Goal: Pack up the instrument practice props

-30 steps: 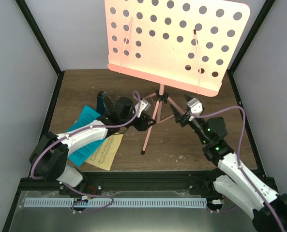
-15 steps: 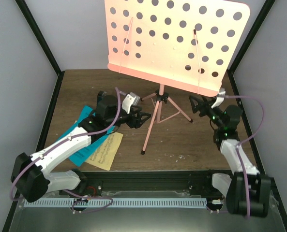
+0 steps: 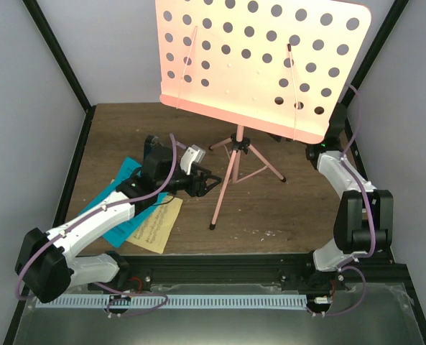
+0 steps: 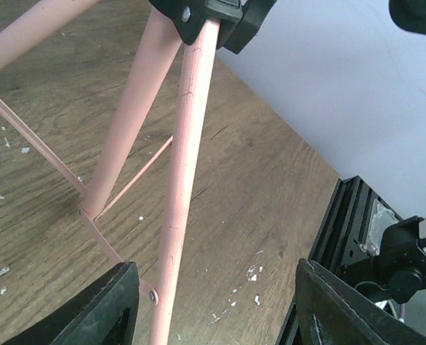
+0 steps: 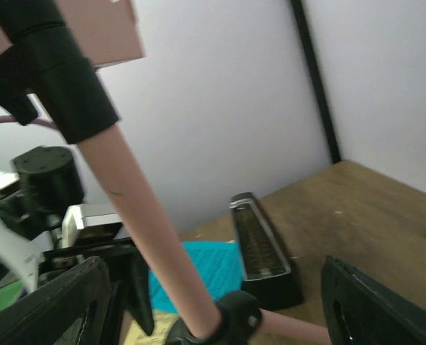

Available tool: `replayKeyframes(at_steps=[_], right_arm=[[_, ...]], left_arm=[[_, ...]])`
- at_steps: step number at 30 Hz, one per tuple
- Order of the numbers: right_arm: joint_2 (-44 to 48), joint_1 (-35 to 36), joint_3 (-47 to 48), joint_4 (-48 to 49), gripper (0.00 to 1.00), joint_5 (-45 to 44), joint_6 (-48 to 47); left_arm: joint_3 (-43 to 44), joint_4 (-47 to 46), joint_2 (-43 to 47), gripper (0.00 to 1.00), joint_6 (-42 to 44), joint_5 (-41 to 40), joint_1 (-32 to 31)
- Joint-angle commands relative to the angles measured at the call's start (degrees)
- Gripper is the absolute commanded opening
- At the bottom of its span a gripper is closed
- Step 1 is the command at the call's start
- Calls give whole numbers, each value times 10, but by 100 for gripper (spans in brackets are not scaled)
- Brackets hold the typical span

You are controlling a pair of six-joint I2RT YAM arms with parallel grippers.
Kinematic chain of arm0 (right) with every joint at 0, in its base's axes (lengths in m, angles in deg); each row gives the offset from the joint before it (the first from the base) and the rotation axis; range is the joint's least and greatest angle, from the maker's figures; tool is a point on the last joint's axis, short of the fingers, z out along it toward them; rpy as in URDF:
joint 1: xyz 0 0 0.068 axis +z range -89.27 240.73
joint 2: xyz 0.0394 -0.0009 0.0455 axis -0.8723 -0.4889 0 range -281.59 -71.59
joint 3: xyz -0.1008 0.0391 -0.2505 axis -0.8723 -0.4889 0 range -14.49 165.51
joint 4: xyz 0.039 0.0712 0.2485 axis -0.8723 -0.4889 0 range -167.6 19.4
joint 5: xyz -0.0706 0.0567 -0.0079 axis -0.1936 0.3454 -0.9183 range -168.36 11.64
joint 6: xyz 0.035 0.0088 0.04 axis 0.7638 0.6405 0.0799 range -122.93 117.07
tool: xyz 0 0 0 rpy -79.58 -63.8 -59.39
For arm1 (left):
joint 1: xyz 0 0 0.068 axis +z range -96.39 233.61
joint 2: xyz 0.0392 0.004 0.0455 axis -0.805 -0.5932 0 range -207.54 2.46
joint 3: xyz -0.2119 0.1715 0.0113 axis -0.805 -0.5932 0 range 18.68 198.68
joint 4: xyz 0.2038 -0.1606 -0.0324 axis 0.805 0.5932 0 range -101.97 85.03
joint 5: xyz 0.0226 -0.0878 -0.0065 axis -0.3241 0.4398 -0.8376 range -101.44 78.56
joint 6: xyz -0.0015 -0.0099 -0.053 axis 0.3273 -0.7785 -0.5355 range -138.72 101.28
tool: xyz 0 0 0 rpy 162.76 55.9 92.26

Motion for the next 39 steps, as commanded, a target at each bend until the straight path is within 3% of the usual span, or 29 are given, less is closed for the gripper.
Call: replayKeyframes(at_steps=[1, 8, 14, 25, 30, 39], right_arm=[[-28, 33, 61, 42, 80, 91, 33], [-66, 73, 91, 86, 77, 104, 59], [-96, 94, 127, 94, 59, 125, 74], [-118, 102, 181, 98, 43, 154, 94], [-112, 104, 175, 96, 36, 155, 91], [-98, 106, 152, 63, 19, 157, 60]], left_arm=[[-5, -28, -16, 61, -12, 13, 2], [12, -34, -63, 57, -9, 9, 1], [39, -47, -104, 57, -9, 25, 1], [91, -38, -178, 64, 43, 64, -8], [106, -26, -195, 49, 52, 53, -11], [105, -24, -207, 31, 60, 33, -14]])
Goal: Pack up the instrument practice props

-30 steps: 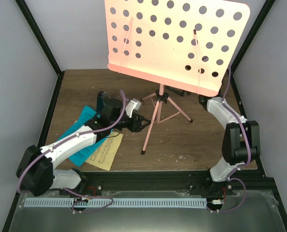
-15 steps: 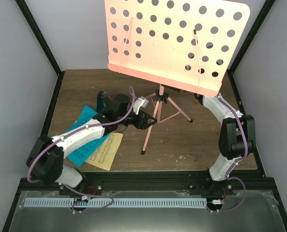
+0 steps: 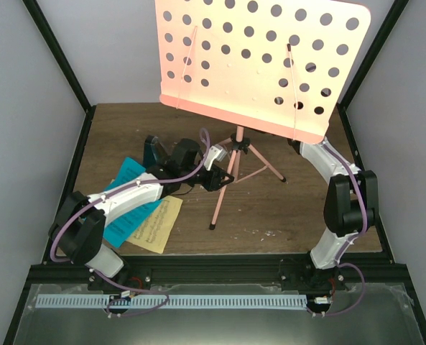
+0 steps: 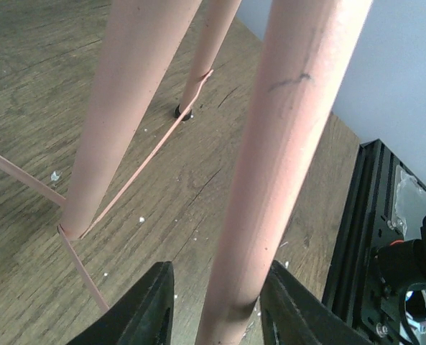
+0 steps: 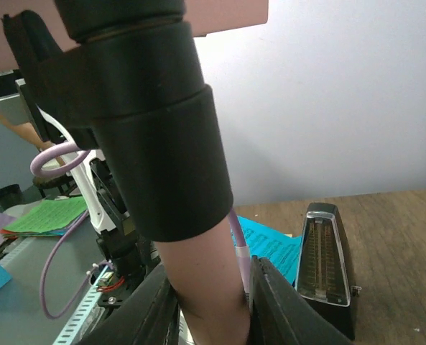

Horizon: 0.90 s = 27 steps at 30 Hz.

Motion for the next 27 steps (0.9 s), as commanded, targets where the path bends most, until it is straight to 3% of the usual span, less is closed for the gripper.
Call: replayKeyframes(at_steps=[1, 7, 9, 27], right_arm=[[14, 8, -7, -38, 16, 19, 4], [24, 8, -23, -32, 1, 10, 2], [33, 8, -30, -25, 1, 0, 1], [160, 22, -146, -23, 1, -120, -37]], left_arm=[[19, 1, -13, 28, 13, -6, -4], [12, -18, -7, 10, 19, -7, -6], [7, -25, 0, 0, 22, -18, -5], [-12, -151, 79, 0, 30, -87, -16]])
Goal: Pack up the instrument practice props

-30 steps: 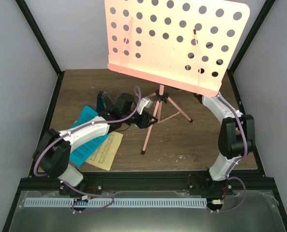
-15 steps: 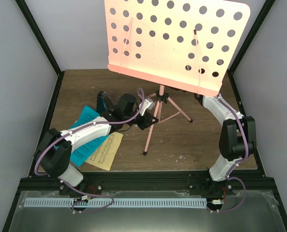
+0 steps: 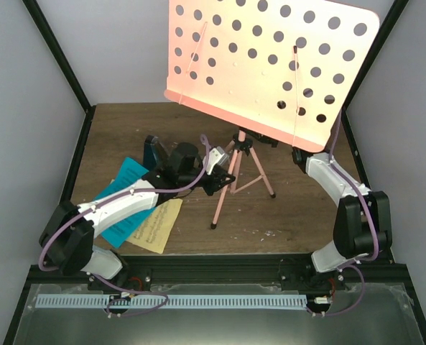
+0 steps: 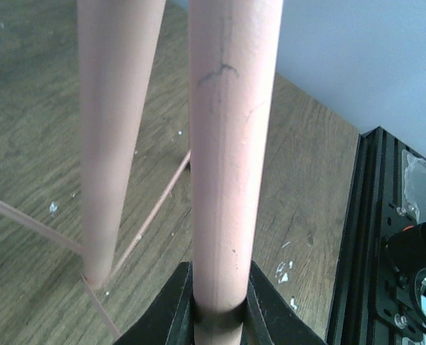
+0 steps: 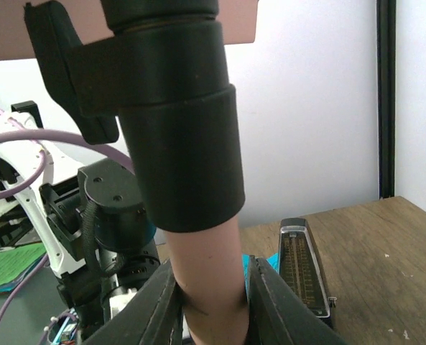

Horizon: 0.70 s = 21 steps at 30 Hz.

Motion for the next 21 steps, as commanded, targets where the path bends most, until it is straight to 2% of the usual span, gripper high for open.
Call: replayKeyframes(at_steps=[1, 10, 15, 21], right_arm=[[57, 21, -21, -5, 1, -2, 24], [97, 45, -72, -13, 1, -16, 12], [120, 57, -93, -47, 1, -41, -16], [147, 78, -116, -63, 1, -77, -39]], left_arm=[[9, -126, 36, 0, -25, -54, 11], [-1, -148, 42, 0, -19, -55, 7], [-43, -177, 48, 0, -17, -57, 6], [-49, -163, 42, 0, -10, -45, 5]])
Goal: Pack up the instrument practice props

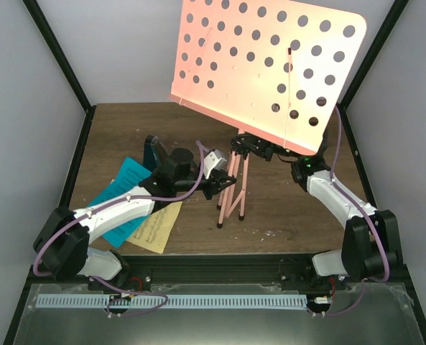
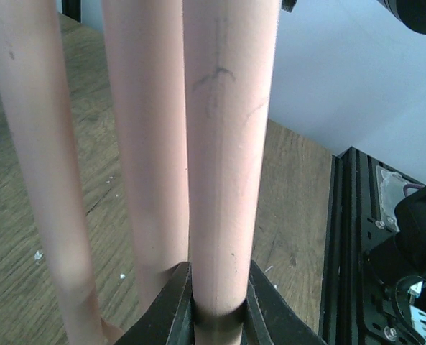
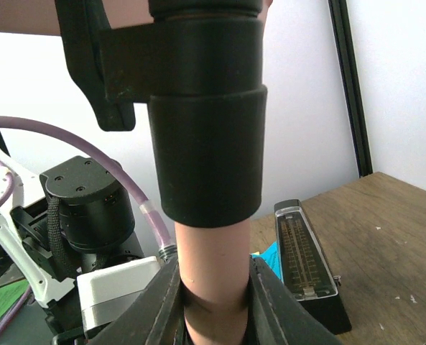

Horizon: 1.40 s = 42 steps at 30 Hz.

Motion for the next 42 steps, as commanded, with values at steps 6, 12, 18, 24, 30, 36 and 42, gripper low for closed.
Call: replayKeyframes(at_steps=[6, 12, 18, 24, 30, 36, 42], right_arm=[[70, 50, -17, 30, 1, 15, -7], [99, 57, -51, 31, 1, -3, -9], [135, 63, -84, 17, 1, -29, -24], [168, 75, -108, -3, 1, -77, -50], [185, 79, -118, -10, 1, -111, -59], [201, 79, -123, -26, 1, -142, -63], [209, 80, -126, -34, 1, -159, -60]], left_arm=[[-28, -71, 17, 0, -13, -67, 13], [-60, -59, 27, 14, -11, -67, 9], [-94, -58, 43, 30, -14, -65, 5], [-112, -56, 64, 56, -24, -62, -1], [-127, -56, 105, 73, -31, -70, -5], [-113, -79, 100, 85, -39, -28, -19], [-85, -104, 57, 87, -29, -35, -51]])
